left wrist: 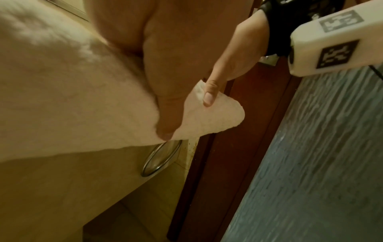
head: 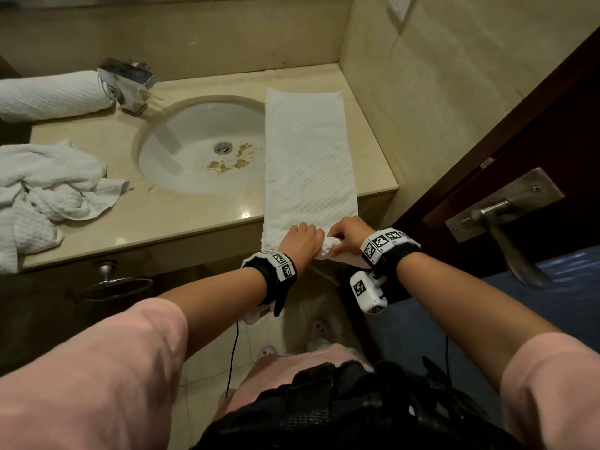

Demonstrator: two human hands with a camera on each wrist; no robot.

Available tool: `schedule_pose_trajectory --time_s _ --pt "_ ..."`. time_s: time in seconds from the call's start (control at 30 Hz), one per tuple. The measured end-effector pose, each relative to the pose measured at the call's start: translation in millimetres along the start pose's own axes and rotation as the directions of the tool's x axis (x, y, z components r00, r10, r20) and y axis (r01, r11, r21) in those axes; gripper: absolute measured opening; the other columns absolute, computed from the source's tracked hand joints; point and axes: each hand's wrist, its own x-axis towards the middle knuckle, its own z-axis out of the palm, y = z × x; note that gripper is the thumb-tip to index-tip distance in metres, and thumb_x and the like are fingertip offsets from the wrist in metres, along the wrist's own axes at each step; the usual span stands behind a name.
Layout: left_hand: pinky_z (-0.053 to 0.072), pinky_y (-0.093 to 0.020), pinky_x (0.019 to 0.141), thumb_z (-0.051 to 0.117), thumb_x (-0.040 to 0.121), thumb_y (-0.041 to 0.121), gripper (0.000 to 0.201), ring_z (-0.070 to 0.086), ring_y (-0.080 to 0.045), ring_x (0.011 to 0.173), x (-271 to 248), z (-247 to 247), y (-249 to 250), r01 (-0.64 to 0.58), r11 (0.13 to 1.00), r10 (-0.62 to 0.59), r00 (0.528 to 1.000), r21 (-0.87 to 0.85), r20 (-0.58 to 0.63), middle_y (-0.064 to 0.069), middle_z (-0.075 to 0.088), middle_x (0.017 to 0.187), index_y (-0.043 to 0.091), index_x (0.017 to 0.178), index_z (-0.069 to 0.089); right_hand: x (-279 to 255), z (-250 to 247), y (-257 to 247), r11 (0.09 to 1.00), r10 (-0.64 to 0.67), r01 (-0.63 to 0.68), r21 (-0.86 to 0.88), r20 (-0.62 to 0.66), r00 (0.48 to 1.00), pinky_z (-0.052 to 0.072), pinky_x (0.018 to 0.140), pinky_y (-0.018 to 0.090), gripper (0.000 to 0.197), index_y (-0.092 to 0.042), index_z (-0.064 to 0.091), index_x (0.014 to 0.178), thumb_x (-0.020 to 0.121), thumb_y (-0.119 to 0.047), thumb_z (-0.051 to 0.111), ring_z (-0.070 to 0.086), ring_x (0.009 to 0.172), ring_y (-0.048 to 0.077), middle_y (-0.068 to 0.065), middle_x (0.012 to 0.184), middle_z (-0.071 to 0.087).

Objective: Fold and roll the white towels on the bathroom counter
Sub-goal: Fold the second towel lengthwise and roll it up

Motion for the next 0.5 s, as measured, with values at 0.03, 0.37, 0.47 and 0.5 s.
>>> schedule_pose_trajectory --time_s 0.03,0.37,0.47,0.5 --pt "0.040 -0.038 0.088 0.037 0.095 0.002 0.025 0.051 -0.033 0.109 0.5 -0.5 -0.8 0.016 1.000 -0.015 1.000 -0.014 0.023 -0.016 0.053 0.118 0.002 0.119 0.045 -0.4 -1.3 -0.3 1.000 -0.005 0.005 -0.006 0.008 1.000 0.037 0.070 0.022 0.035 -0.010 0.072 0.104 0.073 -0.025 0.081 0.056 0.081 0.012 0.004 0.097 0.071" --pt "0.048 -0.030 0.080 0.065 0.085 0.022 0.030 0.061 -0.028 0.100 26.7 -25.1 -30.8 0.057 0.967 0.008 0.967 -0.248 0.254 -0.013 0.063 0.110 0.005 0.109 0.063 -9.9 25.7 -11.8 0.946 -0.106 0.039 -0.321 -0.196 0.975 0.044 0.089 0.037 0.051 -0.009 0.050 0.121 0.079 -0.026 0.073 0.052 0.109 0.028 0.010 0.119 0.054" --pt "0.045 -0.032 0.088 0.068 0.082 0.035 0.038 0.046 -0.028 0.110 28.3 -28.1 -31.7 0.042 0.988 -0.010 0.979 -0.148 0.206 -0.012 0.045 0.121 0.009 0.109 0.064 -11.6 21.2 -15.4 0.909 -0.118 0.013 -0.416 -0.229 0.966 0.041 0.084 0.036 0.024 -0.006 0.051 0.114 0.091 -0.007 0.052 0.053 0.106 0.029 0.012 0.115 0.057" --pt "0.044 -0.032 0.087 0.068 0.081 0.036 0.038 0.041 -0.029 0.112 28.4 -29.3 -30.5 0.046 0.991 -0.021 0.982 -0.126 0.190 -0.012 0.042 0.121 0.010 0.109 0.065 -9.3 18.5 -17.5 0.910 -0.100 0.001 -0.414 -0.216 0.971 0.042 0.082 0.035 0.021 -0.006 0.053 0.112 0.092 -0.004 0.048 0.054 0.105 0.029 0.013 0.113 0.058"
